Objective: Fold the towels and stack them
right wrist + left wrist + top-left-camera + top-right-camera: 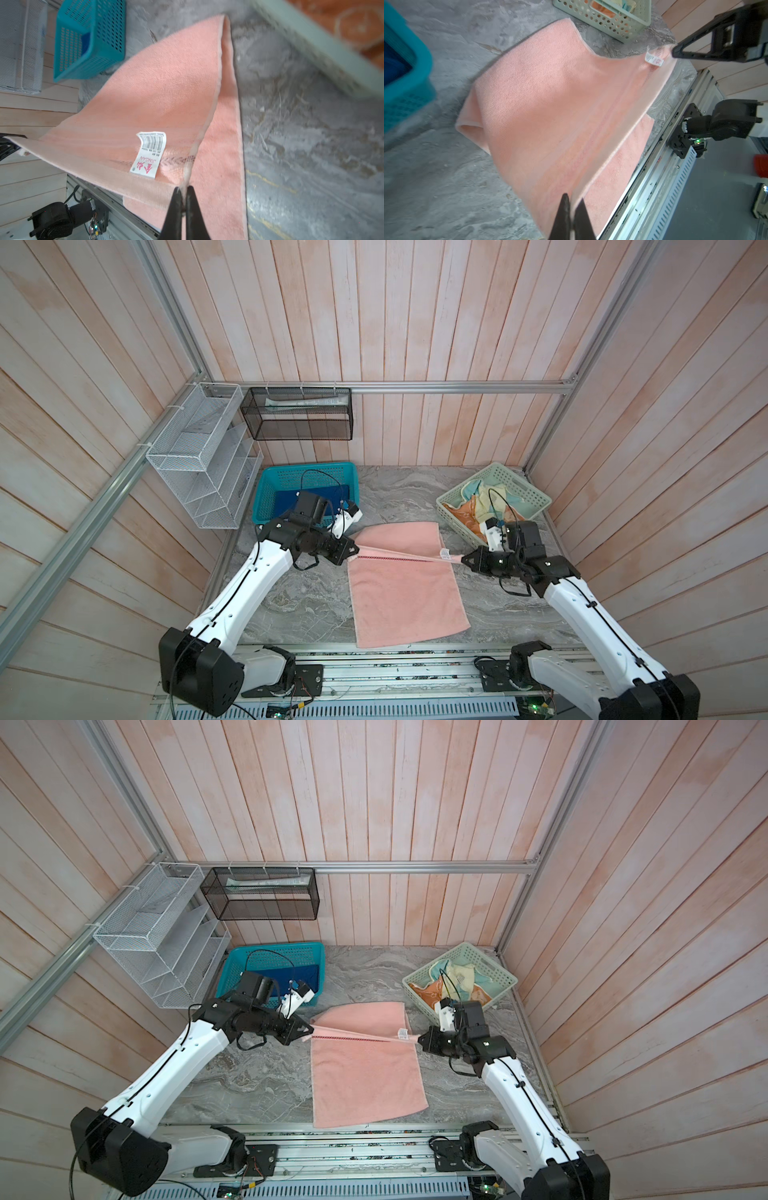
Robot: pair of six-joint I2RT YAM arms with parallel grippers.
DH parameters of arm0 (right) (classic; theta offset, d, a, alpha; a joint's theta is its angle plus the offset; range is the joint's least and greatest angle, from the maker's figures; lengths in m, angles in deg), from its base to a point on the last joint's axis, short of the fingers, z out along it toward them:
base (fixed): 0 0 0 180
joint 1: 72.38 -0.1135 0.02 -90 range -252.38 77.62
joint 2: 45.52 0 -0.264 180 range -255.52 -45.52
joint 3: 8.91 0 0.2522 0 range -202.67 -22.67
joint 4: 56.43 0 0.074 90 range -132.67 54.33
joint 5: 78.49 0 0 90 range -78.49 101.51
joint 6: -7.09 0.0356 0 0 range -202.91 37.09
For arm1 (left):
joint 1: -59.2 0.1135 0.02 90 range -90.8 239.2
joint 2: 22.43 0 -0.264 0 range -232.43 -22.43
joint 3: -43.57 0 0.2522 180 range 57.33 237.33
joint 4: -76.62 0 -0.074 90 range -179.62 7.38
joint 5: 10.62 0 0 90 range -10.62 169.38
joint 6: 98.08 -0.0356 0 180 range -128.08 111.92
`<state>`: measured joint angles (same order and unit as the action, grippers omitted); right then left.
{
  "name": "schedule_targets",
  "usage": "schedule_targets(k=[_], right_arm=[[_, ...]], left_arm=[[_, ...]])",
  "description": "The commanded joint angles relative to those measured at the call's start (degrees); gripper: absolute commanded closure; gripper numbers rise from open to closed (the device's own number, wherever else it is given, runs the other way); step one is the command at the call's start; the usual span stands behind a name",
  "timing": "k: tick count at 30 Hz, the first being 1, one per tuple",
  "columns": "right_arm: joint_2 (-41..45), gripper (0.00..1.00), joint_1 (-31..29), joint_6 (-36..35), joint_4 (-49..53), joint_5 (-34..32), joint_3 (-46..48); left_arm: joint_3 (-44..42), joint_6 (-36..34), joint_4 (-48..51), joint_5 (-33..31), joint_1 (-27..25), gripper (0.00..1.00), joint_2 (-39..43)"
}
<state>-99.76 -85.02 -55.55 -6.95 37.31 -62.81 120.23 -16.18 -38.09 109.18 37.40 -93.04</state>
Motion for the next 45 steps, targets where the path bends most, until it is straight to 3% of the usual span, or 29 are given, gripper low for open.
schedule_targets(k=[1,3,6,9,14,17,21,28,38,45], right_arm=[[3.90,1.00,2.36,3.46,5.72,-9.53,4.97],[3.69,1.00,2.27,3.62,4.90,-9.10,5.40],[1.75,1.00,2.26,2.61,4.95,-9.89,4.56],[0.69,1.00,2.03,1.98,5.51,-8.93,4.90],[0.98,1.00,0.64,2.79,5.10,-10.11,5.11],[-0.09,1.00,0.26,2.66,3.87,-9.51,5.39],[-1.56,1.00,-1.05,3.33,1.04,-8.47,6.80],[-5.35,1.00,-2.20,3.95,-4.10,-8.47,8.23],[-14.60,1.00,-2.47,3.43,-17.71,-9.28,7.87],[-24.45,1.00,-3.77,1.61,-22.65,-10.24,2.77]], left_arm=[[-5.18,6.53,-3.39,-6.48,-0.32,1.00,5.07],[-5.66,8.23,-5.05,-8.59,-4.06,0.96,5.71],[-4.53,11.03,-4.67,-9.38,-5.31,0.69,4.27],[-5.00,16.69,-5.40,-10.66,-5.30,0.58,4.40],[-12.41,34.31,-15.04,-13.35,-4.90,0.54,6.71],[-20.84,44.37,-28.85,-7.97,-5.30,0.55,4.65],[-27.03,50.12,-41.39,-7.01,-7.96,0.56,-2.26],[-28.80,50.40,-52.31,-9.19,-7.56,0.57,-14.28],[-19.04,41.71,-54.11,-8.19,-0.10,0.58,-30.32],[-10.11,36.36,-52.00,-6.99,4.07,0.56,-35.94]])
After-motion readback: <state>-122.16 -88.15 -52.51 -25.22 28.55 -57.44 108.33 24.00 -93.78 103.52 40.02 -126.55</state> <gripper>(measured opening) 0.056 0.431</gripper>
